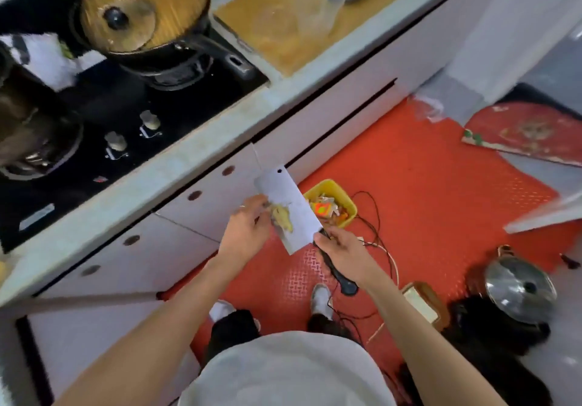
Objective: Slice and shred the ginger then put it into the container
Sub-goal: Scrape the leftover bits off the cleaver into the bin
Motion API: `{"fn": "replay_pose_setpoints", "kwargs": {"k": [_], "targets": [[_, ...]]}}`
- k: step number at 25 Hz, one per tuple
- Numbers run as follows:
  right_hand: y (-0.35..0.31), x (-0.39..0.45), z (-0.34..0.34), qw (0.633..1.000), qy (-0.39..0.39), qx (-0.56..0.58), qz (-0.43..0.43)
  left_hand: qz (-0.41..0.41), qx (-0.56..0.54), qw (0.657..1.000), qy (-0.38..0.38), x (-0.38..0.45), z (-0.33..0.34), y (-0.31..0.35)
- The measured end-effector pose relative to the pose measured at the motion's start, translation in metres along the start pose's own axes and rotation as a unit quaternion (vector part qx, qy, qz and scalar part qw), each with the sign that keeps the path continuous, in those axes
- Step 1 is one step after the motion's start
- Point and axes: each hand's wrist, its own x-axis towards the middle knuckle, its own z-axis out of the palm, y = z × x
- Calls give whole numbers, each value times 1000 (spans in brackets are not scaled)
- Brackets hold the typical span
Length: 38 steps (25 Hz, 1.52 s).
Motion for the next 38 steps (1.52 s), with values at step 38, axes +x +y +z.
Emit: {"fn": "replay_pose_setpoints", "kwargs": {"k": [38], "targets": [[270, 282, -117, 953, 205, 57, 217, 272, 108, 925, -243, 273, 385, -182]]}}
